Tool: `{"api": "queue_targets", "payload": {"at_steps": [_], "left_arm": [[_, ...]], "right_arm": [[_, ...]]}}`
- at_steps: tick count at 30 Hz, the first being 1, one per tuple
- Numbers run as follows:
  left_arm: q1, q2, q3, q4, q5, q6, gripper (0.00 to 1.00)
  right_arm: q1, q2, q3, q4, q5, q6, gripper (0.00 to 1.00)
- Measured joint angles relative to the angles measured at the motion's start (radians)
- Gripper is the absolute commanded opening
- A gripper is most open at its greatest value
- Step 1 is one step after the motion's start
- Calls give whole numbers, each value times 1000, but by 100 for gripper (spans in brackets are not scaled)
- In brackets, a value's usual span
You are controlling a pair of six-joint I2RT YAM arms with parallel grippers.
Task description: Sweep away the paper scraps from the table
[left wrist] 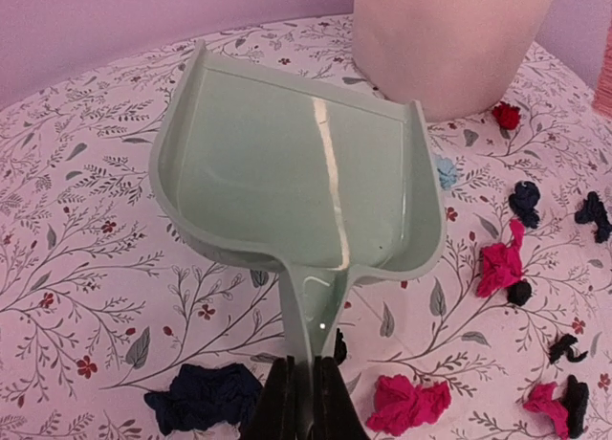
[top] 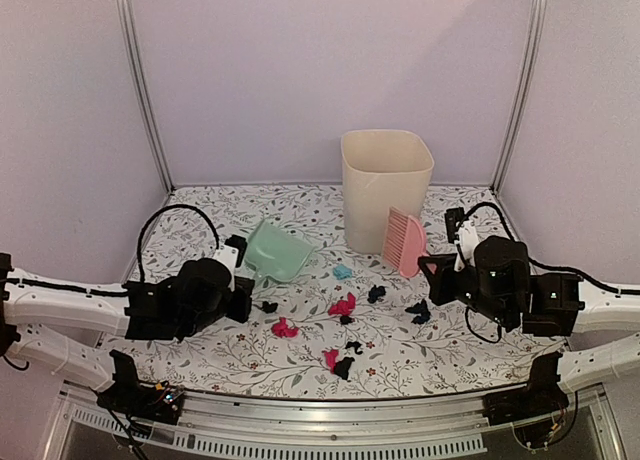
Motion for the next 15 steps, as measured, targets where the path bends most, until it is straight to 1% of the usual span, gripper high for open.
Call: {"api": "queue_targets", "payload": {"at_steps": [7,15], "left_arm": [[0,-65,-33,-49,175,4,6],[1,-90,-32,-58,308,16,4]], "right_arm": [[-1,-1,0,-21,-58,2,0],[-2,-35,-4,-52,-137,3,0]]}}
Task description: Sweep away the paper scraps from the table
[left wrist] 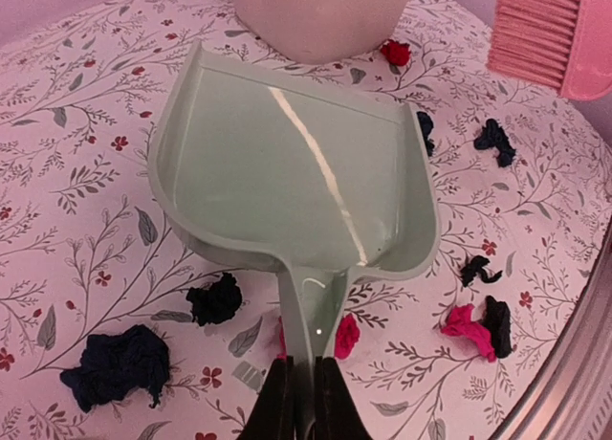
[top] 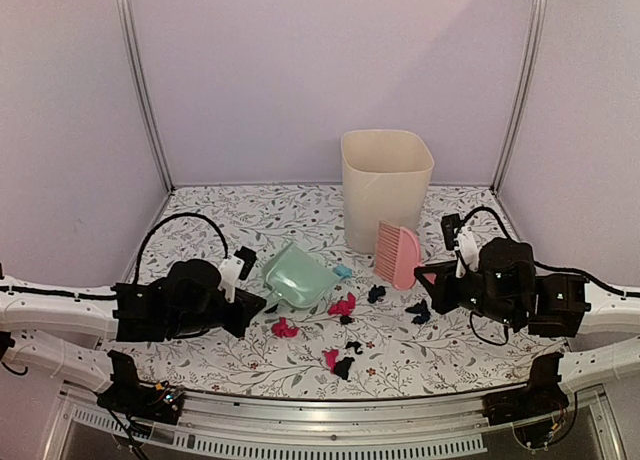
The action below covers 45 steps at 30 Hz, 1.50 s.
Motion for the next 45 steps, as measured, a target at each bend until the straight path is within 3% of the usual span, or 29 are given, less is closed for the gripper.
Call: {"api": "queue_targets", "payload": {"at_steps": [13,24,36,45], "left_arm": [[-3,14,155,-159,156,-2,3],[-40,12,232,-374,154,-44,2],[-77,-5,324,-515,190,-63,1],[-200,-28,349,-576,244,-113,1]], "right_arm": [[-1,-61,-10,-118,-51,54,0],[-2,-66,56,-386,84,203,0],[-125,259,164,-490,257,248,0],[-135,299,164,-560,263,279,0]]}}
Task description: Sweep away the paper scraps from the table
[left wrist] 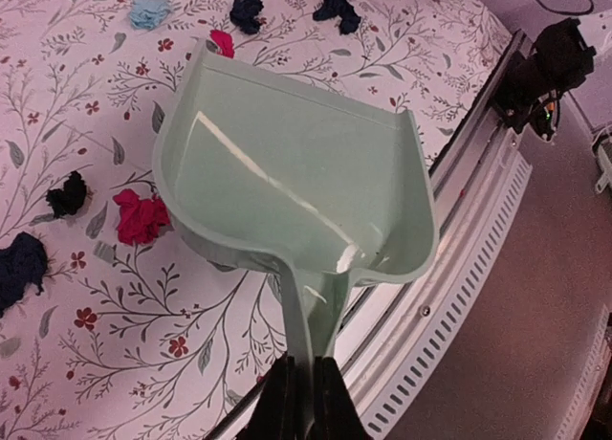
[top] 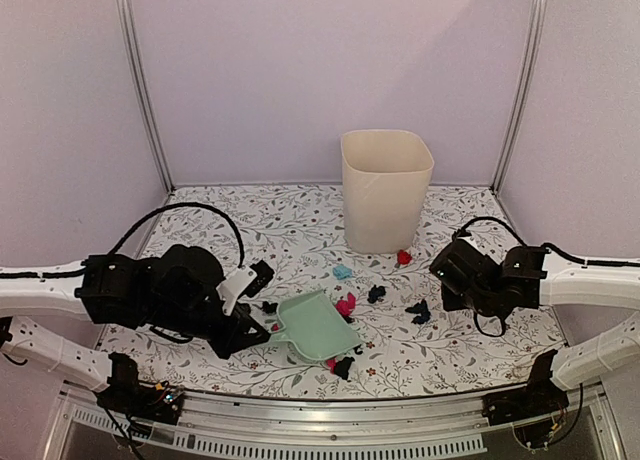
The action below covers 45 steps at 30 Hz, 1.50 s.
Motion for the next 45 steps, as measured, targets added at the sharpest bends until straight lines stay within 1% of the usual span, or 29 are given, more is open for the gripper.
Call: {"api": "queue_targets", "payload": {"at_steps": [4,8,14,18,28,34,40,45], "left_arm": [[-58,-2,-1,-35,-5,-39,1],[-92,-28,-10,-82,-11,-79,1],[-116,-78,-21,-129,-24,-126,0],[-126,-77,-25,-147,-39,-148,0],[-152,69,-31,-163,-66,-167,0],[-153,121,-31,-163,-85,-161,0],[-153,163,-31,-136,-89,-130,0],[-130,202,-30,-92,-77,-84,0]], "right_arm": [[0,0,0,-15,-10,14,0],[0,-1,0,-24,-25,32,0],[0,12,0,-25,-37,53,0],[0,50,0,-2,-72,32,0],[0,87,-10,100,-162,-61,0],[0,87,-37,170,-214,-112,0],[5,86,-47,242,-283,-161,0],[32,86,-50,294,-348,-199,0]]}}
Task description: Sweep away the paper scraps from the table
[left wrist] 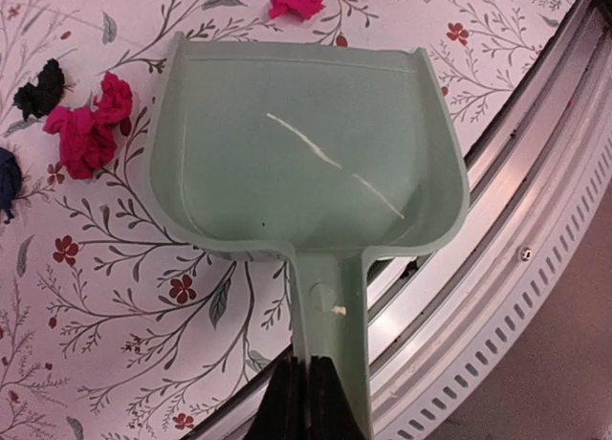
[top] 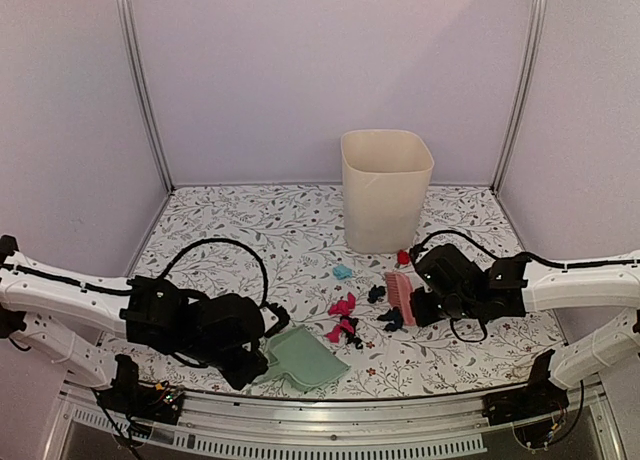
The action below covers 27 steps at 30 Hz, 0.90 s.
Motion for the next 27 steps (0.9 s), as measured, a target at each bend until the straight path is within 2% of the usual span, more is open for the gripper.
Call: {"api": "queue_targets", "payload": {"at_steps": [19,27], "left_arm": [[68,153,27,155,23,129,0],[78,166,11,221,19,143,0]], "right_arm": [[85,41,-4,135,-209,-91,0],[122,88,18,189,-274,-130,0]]}}
